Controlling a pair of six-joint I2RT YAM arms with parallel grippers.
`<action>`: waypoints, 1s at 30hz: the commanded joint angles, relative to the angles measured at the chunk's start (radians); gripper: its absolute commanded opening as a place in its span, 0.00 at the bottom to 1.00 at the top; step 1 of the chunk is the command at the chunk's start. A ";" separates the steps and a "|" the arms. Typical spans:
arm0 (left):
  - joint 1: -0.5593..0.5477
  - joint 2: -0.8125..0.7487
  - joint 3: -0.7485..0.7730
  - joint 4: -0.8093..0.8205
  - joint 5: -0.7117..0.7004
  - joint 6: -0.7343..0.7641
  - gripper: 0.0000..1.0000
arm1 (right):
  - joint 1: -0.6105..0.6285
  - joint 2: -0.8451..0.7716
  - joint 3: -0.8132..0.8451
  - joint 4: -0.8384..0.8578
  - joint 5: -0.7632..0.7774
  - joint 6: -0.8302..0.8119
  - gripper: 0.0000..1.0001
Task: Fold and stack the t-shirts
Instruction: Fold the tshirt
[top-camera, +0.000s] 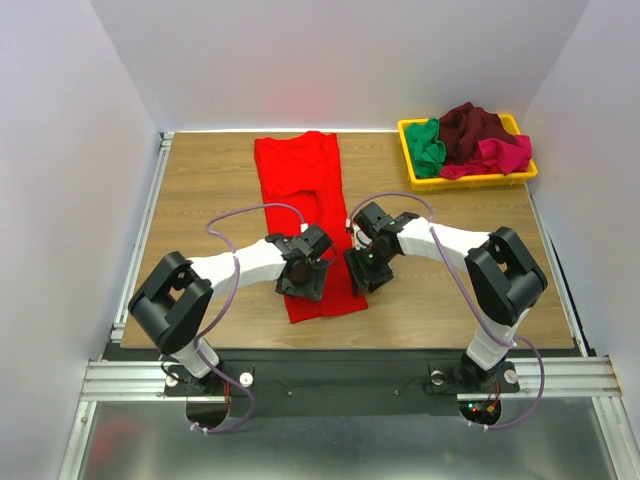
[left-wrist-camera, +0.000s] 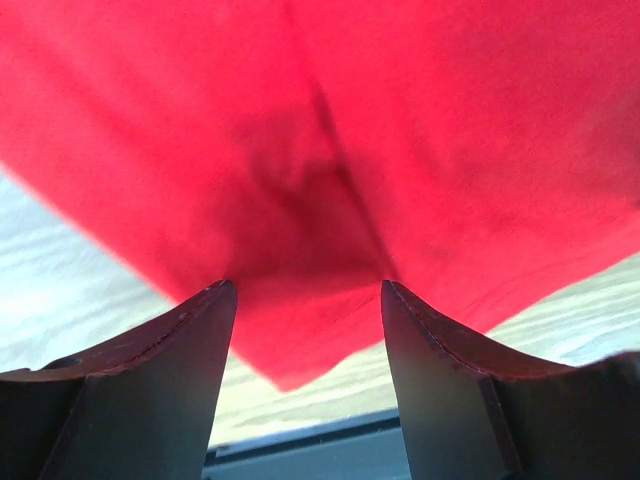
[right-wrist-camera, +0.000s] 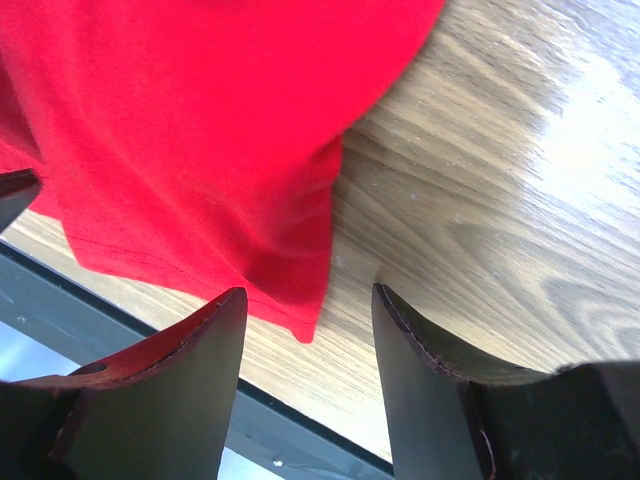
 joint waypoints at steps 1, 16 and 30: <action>0.000 -0.120 -0.030 -0.059 -0.049 -0.059 0.72 | 0.008 -0.001 0.033 0.041 -0.037 -0.009 0.59; 0.014 -0.389 -0.253 -0.007 0.019 -0.275 0.75 | 0.095 0.076 0.018 0.091 0.007 -0.010 0.55; 0.014 -0.430 -0.356 0.025 -0.001 -0.346 0.75 | 0.117 0.093 0.029 0.081 0.063 -0.009 0.00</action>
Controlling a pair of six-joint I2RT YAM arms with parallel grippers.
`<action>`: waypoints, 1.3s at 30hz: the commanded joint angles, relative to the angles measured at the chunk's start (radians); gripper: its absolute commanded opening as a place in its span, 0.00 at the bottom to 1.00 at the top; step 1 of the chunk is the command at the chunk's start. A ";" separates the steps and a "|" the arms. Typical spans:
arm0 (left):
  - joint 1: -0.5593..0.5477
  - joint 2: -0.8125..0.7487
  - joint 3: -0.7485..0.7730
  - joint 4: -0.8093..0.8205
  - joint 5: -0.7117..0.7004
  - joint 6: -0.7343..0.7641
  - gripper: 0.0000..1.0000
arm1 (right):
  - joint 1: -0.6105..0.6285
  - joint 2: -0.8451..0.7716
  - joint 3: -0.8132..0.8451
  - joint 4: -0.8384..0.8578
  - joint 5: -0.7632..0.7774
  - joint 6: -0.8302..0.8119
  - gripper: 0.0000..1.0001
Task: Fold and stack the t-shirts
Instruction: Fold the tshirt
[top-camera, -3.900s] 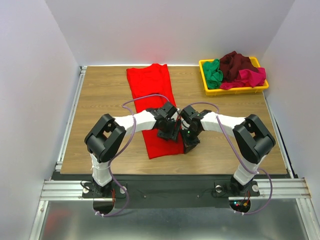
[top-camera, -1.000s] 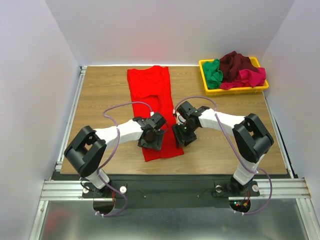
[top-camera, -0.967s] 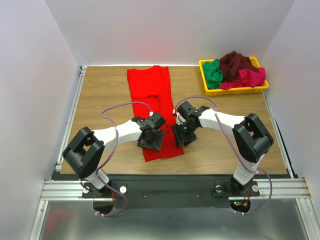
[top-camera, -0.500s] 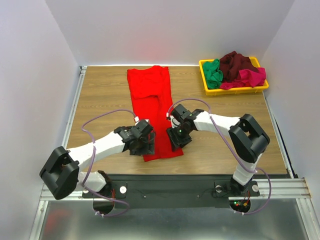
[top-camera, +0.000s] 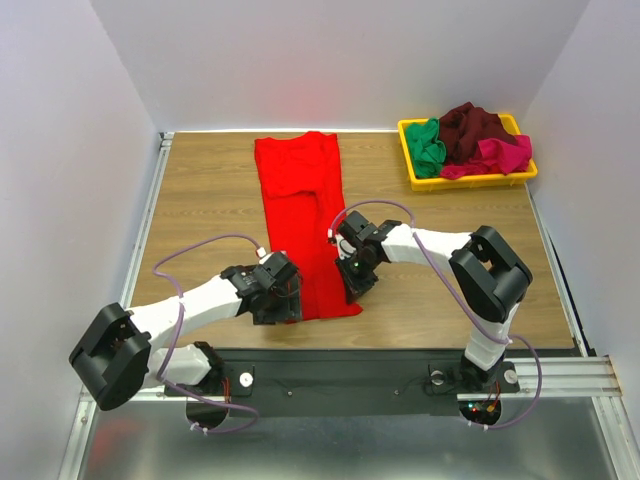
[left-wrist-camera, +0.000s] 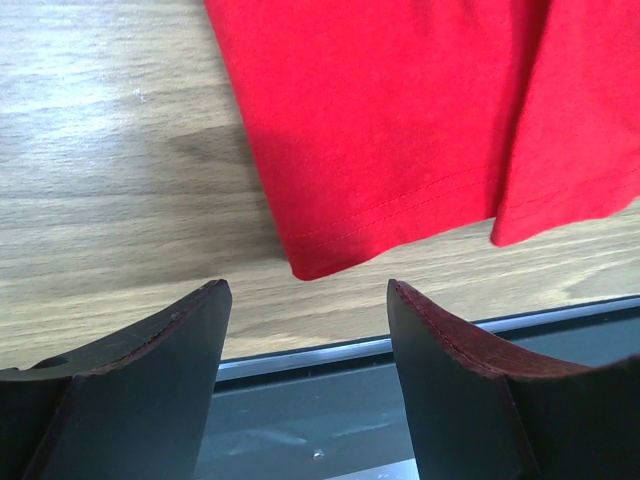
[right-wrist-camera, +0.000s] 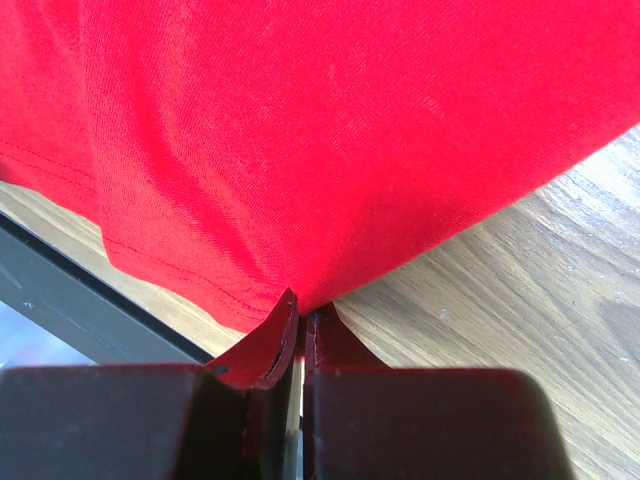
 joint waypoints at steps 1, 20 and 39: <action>0.004 0.003 -0.009 0.025 -0.026 -0.028 0.75 | 0.019 0.026 0.005 0.013 0.060 -0.010 0.00; 0.004 0.097 -0.046 0.136 -0.058 -0.027 0.41 | 0.018 0.000 0.001 -0.016 0.070 -0.013 0.00; 0.003 -0.120 0.011 0.018 0.213 0.019 0.00 | 0.018 -0.077 0.197 -0.373 0.031 0.015 0.00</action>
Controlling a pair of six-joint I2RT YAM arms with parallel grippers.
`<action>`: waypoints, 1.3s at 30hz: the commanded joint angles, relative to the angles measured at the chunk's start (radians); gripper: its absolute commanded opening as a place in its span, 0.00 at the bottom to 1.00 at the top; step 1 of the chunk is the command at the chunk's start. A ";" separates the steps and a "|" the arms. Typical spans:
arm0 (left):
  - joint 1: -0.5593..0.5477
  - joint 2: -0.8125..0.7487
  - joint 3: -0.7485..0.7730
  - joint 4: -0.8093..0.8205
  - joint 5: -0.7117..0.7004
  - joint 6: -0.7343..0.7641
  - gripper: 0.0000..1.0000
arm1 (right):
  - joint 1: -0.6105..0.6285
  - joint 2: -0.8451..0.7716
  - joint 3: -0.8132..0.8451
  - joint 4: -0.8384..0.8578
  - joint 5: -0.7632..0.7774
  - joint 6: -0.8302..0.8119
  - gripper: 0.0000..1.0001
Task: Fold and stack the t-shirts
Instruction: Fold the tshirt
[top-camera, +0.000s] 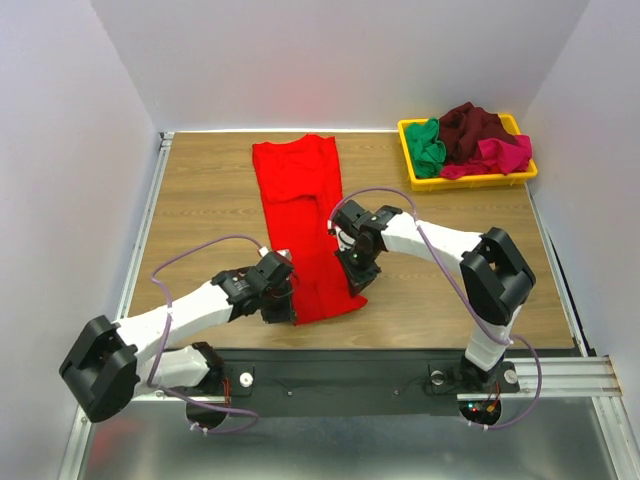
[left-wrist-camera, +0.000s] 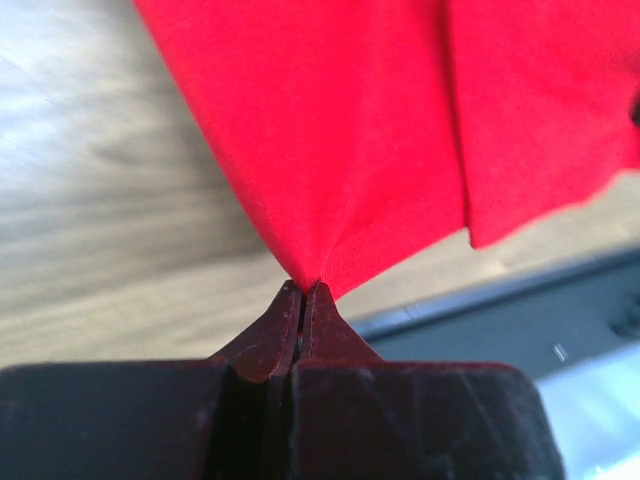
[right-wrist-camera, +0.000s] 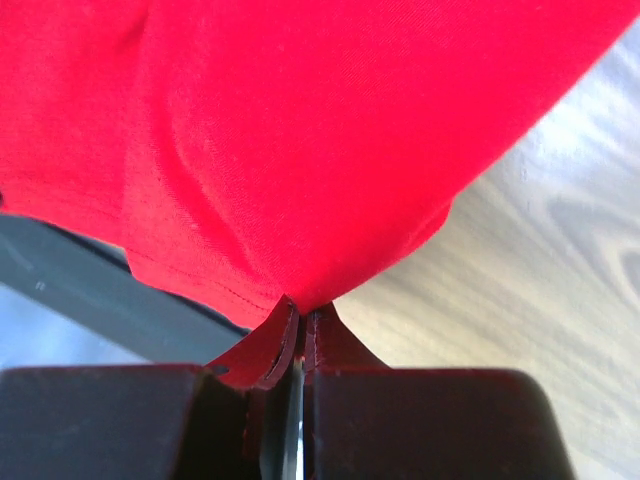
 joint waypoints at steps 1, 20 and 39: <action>-0.004 -0.079 0.045 -0.067 0.182 0.003 0.00 | 0.007 -0.061 0.056 -0.168 -0.016 0.017 0.00; 0.038 -0.098 0.166 -0.125 0.196 -0.088 0.00 | -0.004 0.060 0.329 -0.327 0.013 0.111 0.00; 0.390 0.218 0.320 0.022 0.199 0.222 0.00 | -0.199 0.356 0.690 -0.325 0.065 0.014 0.01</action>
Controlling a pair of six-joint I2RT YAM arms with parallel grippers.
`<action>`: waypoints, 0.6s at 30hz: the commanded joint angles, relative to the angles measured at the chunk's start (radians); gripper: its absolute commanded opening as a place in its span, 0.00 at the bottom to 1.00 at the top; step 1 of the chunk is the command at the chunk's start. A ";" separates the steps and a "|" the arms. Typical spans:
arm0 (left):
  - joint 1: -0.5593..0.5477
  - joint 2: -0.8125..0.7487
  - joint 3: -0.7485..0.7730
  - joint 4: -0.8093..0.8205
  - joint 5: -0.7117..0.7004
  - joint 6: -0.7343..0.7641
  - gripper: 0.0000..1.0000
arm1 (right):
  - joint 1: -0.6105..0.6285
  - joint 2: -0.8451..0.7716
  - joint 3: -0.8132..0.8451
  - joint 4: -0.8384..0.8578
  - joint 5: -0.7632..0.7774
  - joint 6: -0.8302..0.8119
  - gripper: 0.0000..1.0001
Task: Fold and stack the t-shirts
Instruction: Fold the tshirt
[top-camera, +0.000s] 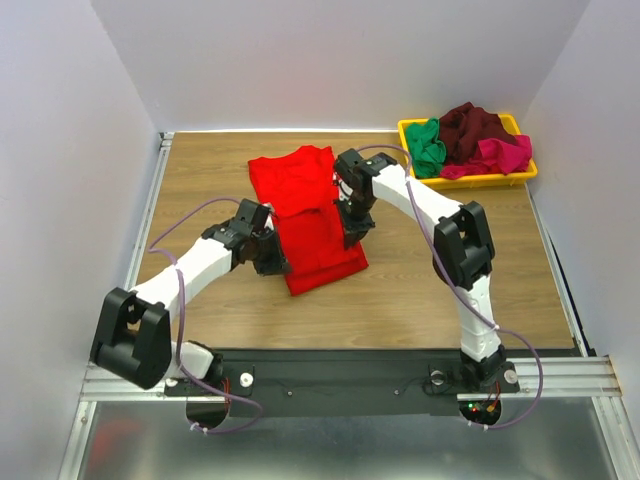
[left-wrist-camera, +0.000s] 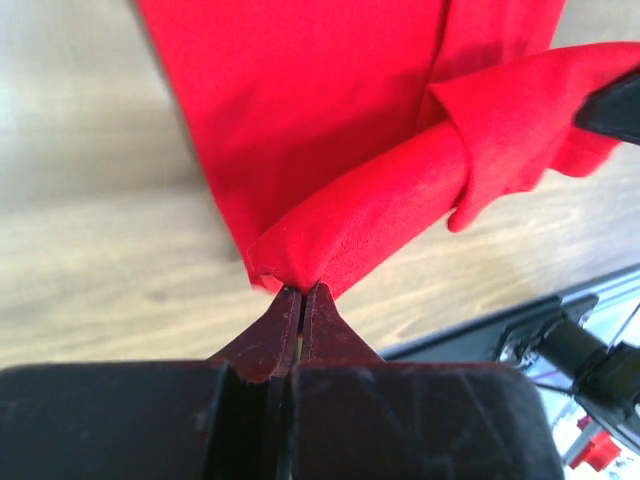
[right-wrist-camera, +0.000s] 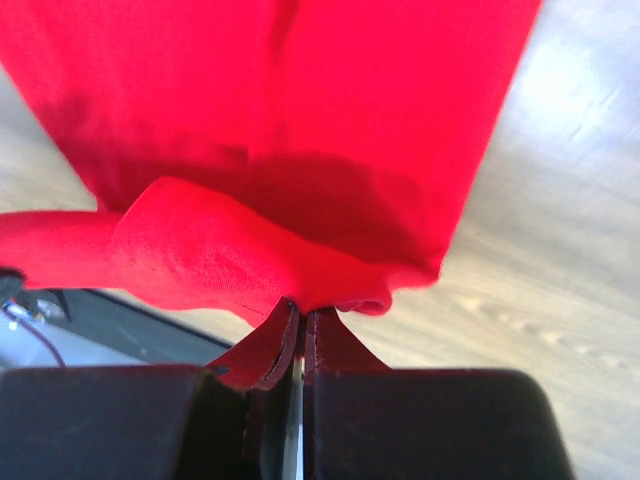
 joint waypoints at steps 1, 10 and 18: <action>0.034 0.053 0.082 0.027 -0.009 0.083 0.00 | -0.030 0.044 0.120 -0.002 0.024 -0.039 0.00; 0.095 0.142 0.151 0.059 -0.003 0.127 0.00 | -0.075 0.168 0.271 -0.013 0.009 -0.063 0.01; 0.123 0.255 0.221 0.091 -0.005 0.178 0.00 | -0.093 0.239 0.367 -0.013 0.024 -0.072 0.00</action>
